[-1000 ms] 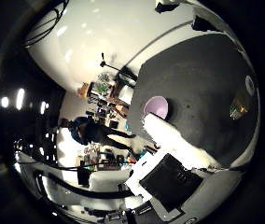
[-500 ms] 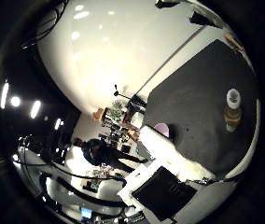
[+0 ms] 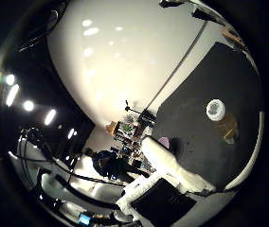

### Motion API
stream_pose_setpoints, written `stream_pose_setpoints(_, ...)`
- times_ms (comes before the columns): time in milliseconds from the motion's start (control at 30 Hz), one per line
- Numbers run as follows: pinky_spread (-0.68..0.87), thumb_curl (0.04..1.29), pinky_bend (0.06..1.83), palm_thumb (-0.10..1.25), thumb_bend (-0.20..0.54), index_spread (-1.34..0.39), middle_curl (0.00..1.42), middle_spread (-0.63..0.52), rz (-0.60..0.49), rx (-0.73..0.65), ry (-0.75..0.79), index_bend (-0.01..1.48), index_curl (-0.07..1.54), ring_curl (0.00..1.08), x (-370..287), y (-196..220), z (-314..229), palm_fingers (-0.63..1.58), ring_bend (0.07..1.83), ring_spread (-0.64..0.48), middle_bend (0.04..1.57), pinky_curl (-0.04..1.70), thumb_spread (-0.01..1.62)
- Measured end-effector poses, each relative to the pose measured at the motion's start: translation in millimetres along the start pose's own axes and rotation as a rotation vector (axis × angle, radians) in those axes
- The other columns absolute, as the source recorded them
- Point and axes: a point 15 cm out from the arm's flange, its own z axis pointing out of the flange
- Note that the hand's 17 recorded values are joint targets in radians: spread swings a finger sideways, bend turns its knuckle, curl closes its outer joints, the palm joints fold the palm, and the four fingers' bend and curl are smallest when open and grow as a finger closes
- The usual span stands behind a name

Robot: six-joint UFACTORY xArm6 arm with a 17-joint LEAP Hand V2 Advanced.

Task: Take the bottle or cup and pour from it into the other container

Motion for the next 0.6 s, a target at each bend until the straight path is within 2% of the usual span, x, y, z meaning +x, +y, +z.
stream_pose_setpoints(600, 0.4, 0.35, 0.98, 0.61, -0.024, -0.21, 0.36, 0.05, 0.12, 0.019, -0.087, 0.16, 0.29, 0.22, 97.9, 39.3, 37.0, 0.12, 0.66, 0.1, 0.35, -0.01, 1.03)
